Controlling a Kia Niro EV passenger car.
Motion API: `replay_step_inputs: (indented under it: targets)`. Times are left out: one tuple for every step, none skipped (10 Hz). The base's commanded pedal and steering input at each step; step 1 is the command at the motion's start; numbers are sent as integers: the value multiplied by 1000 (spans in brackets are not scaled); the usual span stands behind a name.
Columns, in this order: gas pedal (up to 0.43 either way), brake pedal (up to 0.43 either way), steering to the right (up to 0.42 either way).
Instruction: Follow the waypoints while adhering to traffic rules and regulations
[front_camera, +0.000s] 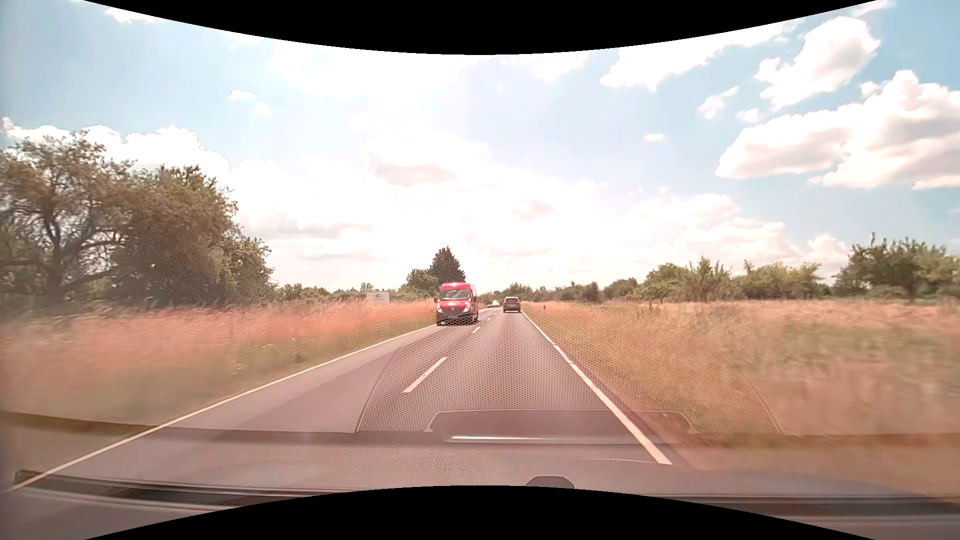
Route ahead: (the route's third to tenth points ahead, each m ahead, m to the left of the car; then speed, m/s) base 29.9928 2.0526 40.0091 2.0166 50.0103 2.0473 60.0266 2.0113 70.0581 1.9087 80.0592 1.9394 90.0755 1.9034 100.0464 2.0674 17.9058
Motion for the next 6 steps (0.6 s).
replay_step_inputs:
  targets:
    - [130, 0, -4]
    - [130, 0, -4]
    - [130, 0, -3]
    - [130, 0, -3]
    - [130, 0, -3]
    - [130, 0, -3]
